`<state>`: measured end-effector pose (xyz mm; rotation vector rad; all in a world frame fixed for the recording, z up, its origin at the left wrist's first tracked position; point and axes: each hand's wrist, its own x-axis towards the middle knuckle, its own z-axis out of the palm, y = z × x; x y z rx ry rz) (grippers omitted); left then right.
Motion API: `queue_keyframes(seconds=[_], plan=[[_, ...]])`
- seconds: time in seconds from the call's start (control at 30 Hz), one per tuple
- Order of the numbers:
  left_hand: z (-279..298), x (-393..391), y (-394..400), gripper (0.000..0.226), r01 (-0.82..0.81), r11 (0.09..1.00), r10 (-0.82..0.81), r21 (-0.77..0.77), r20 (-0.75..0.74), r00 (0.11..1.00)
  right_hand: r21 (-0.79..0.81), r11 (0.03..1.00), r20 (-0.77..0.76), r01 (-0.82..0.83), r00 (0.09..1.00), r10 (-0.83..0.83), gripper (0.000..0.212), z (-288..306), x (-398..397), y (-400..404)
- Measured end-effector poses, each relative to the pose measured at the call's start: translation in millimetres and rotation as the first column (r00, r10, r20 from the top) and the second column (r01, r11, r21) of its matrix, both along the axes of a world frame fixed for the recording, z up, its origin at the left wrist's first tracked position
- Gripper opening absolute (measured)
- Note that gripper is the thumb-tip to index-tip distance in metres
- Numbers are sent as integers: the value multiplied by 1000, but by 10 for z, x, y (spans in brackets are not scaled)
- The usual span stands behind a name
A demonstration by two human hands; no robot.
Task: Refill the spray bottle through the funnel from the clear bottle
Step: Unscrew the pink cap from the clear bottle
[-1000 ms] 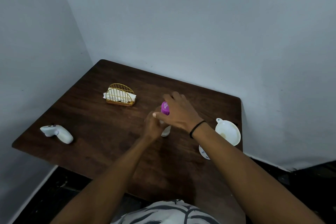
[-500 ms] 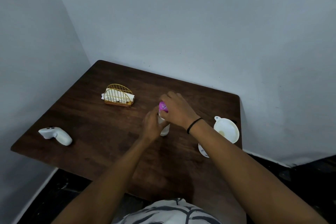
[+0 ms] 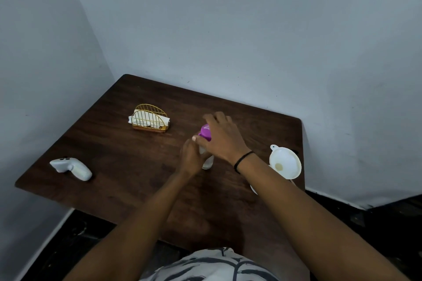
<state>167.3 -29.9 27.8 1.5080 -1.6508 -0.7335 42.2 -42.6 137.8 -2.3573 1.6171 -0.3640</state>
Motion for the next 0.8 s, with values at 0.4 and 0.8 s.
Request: queue_keyframes(seconds=[0.4, 0.8], plan=[[37, -5, 18, 33, 1, 1000, 0, -11, 20, 1000, 2, 999, -99, 34, 995, -33, 60, 4, 52, -34], [-23, 10, 10, 47, 18, 1000, -17, 16, -26, 1000, 111, 989, -9, -102, 995, 104, 69, 91, -63, -6]])
